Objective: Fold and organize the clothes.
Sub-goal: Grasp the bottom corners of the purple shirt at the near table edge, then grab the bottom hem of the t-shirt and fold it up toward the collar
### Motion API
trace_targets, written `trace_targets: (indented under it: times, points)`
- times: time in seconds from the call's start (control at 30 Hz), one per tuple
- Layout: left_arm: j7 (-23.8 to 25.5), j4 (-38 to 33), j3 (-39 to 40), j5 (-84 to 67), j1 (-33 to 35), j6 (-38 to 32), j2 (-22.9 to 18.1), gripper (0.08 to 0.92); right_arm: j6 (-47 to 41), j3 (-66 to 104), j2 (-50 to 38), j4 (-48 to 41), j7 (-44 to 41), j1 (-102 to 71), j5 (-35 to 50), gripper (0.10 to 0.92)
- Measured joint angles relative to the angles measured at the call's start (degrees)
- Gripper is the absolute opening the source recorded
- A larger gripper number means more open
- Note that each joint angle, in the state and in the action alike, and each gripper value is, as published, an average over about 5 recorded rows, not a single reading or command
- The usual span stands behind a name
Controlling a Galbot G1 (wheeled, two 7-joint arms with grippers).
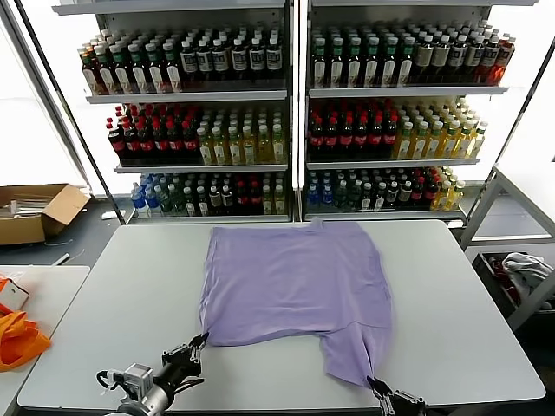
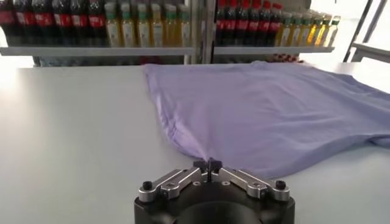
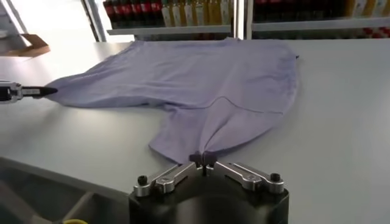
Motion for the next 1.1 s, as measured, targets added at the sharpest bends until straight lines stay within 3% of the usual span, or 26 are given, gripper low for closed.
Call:
trace_targets:
  times: [0.67, 1.1]
  points:
    - [0.07, -12.68, -7.16, 0.17, 16.05, 2.26, -0.75, 0.085, 14.49, 5.64, 0.91, 2.22, -5.19, -13.27, 2.12, 0.108]
    - [0.54, -11.92, -8.15, -0.84, 13.66, 3.58, 3.5, 0.085, 16.58, 4.4, 0.17, -0.47, -3.11, -3.54, 6.19, 0.108]
